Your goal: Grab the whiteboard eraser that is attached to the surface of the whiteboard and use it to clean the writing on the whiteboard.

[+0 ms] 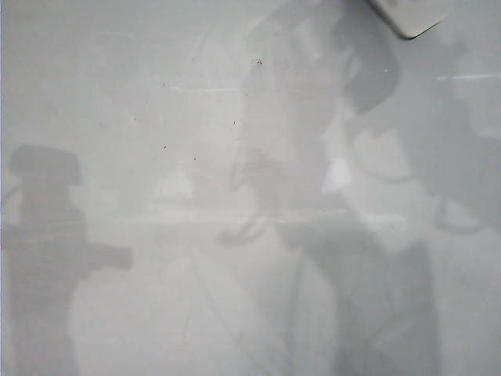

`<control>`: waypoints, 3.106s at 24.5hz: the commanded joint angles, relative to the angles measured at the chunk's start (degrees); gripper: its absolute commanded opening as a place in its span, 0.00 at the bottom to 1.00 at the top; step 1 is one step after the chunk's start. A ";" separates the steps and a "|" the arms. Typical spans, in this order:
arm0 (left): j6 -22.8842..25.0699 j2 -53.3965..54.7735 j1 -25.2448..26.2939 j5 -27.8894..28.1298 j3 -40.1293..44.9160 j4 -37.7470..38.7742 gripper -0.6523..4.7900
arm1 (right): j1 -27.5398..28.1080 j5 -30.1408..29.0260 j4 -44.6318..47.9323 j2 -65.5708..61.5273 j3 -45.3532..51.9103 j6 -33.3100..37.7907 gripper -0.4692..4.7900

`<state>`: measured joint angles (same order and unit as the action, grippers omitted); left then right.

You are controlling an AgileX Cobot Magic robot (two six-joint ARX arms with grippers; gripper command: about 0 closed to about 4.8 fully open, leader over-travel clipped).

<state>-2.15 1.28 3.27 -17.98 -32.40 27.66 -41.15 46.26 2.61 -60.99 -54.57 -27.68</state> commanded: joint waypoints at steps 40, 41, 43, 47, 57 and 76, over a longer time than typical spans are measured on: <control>0.24 0.04 0.07 -1.09 -0.37 -0.74 0.11 | 41.81 -43.65 25.29 2.95 18.88 21.49 0.85; 0.26 0.04 0.07 -0.98 -0.37 -0.74 0.11 | 41.81 -43.65 24.81 3.06 18.88 21.49 0.85; 0.24 0.04 0.07 0.13 -0.37 -0.72 0.11 | 41.81 -43.65 22.27 4.07 18.88 21.49 0.85; 0.24 0.04 0.07 6.29 -0.11 -0.79 0.11 | 41.79 -43.39 11.98 9.14 18.88 21.51 0.85; -2.16 0.04 0.07 12.79 12.85 -14.78 0.11 | 41.77 -47.54 -9.27 34.51 18.93 26.38 0.09; -3.19 0.04 0.00 12.81 31.95 -24.00 0.11 | 41.75 -64.39 -26.23 38.82 19.06 35.30 0.13</control>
<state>-5.98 1.39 3.27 -5.32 -0.14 5.04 0.69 -18.85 -20.53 -21.37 -35.42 6.90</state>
